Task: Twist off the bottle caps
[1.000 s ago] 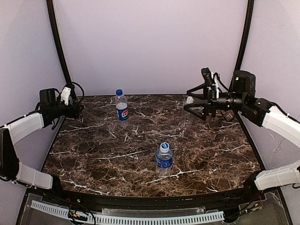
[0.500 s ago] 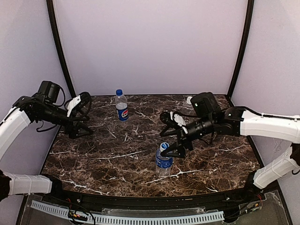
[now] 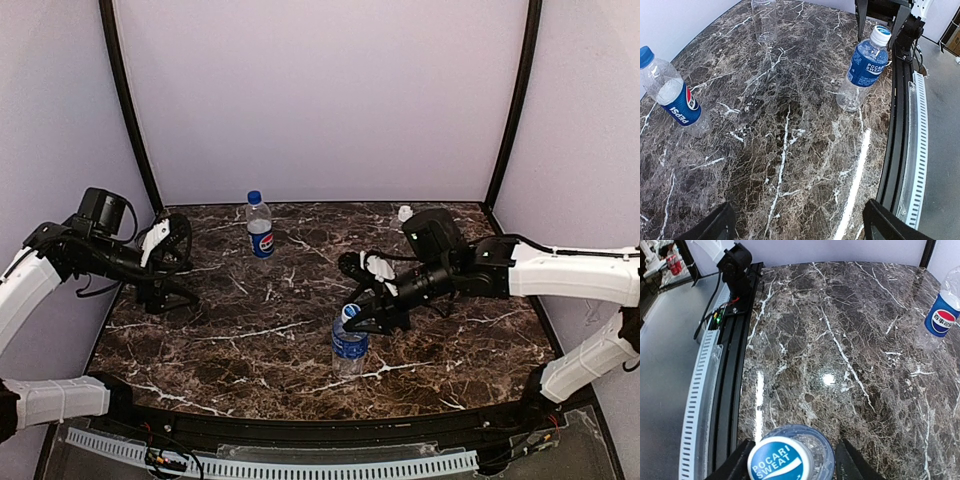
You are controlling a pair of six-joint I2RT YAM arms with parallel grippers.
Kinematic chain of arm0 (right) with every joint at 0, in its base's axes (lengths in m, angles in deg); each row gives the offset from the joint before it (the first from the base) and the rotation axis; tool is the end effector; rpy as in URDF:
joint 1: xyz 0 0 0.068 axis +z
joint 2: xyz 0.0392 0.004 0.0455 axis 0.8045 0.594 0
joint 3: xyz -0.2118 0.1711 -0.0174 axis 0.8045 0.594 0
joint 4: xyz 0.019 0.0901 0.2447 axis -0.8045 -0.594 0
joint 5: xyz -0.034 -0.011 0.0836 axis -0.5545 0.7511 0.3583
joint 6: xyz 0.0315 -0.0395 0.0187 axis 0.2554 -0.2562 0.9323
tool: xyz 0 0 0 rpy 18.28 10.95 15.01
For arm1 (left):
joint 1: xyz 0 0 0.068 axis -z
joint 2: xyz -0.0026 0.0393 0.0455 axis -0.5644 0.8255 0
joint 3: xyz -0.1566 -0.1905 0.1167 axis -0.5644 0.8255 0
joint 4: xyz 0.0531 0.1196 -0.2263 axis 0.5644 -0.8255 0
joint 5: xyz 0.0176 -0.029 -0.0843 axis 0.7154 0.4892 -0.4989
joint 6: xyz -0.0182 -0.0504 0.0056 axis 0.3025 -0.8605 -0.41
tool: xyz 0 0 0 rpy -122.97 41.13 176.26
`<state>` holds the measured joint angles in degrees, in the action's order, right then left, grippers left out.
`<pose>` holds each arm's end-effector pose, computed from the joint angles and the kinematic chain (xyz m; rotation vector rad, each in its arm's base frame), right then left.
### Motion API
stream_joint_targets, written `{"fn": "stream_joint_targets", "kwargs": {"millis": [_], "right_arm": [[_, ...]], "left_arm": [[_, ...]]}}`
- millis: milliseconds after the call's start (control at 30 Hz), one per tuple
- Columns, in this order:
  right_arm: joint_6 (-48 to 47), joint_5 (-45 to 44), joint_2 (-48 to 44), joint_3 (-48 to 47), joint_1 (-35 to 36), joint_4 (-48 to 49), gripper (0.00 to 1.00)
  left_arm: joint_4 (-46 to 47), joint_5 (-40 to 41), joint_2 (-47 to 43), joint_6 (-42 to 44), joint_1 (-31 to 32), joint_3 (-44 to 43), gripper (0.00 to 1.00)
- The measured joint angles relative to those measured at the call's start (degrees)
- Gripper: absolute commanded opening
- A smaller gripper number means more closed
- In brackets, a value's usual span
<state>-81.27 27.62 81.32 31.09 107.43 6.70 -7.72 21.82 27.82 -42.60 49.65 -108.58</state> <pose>0.1602 0.2503 0.2722 -1.5317 1.6841 0.9595 0.1633 -0.0684 0.3269 1.2556 1.8497 -0.6280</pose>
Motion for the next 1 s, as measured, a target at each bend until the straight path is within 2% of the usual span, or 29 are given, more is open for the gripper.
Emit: {"fn": "stream_joint_targets", "kwargs": {"millis": [167, 233, 400, 500, 600, 700, 800, 900, 1000], "right_arm": [[0.5, -0.5, -0.3, 0.5, 0.0, 0.9, 0.08], [1.3, -0.1, -0.6, 0.5, 0.0, 0.7, 0.0], [6.1, -0.9, -0.8, -0.9, 0.1, 3.1, 0.0], [13.2, -3.1, -1.0, -1.9, 0.1, 9.9, 0.0], [20.7, -6.0, -1.0, -2.5, 0.1, 17.9, 0.0], [29.2, -8.9, -0.4, -3.4, 0.1, 27.3, 0.0], [33.9, -10.6, 1.5, -4.9, 0.4, 32.4, 0.0], [37.0, -11.5, 4.9, -7.2, 1.2, 36.2, 0.0], [38.5, -11.7, 7.0, -8.4, 2.1, 37.7, 0.0]], "left_arm": [[1.8, -0.2, 0.0, 0.0, 0.4, 0.2, 0.87], [2.7, -0.1, -0.1, -0.2, 0.9, 0.7, 0.87], [6.0, 1.2, -2.0, -1.4, 4.7, 3.3, 0.91], [10.8, 2.4, -4.7, -3.9, 9.4, 5.2, 0.98], [15.1, 3.3, -4.5, -7.0, 13.6, 5.0, 0.99], [18.9, 5.5, -1.0, -10.5, 17.8, 3.7, 0.99], [21.9, 8.3, 4.1, -12.2, 22.6, 2.0, 0.99], [24.5, 11.1, 8.0, -14.8, 26.4, 0.5, 0.98], [27.1, 13.3, 10.5, -18.0, 27.3, -1.3, 0.93]]}}
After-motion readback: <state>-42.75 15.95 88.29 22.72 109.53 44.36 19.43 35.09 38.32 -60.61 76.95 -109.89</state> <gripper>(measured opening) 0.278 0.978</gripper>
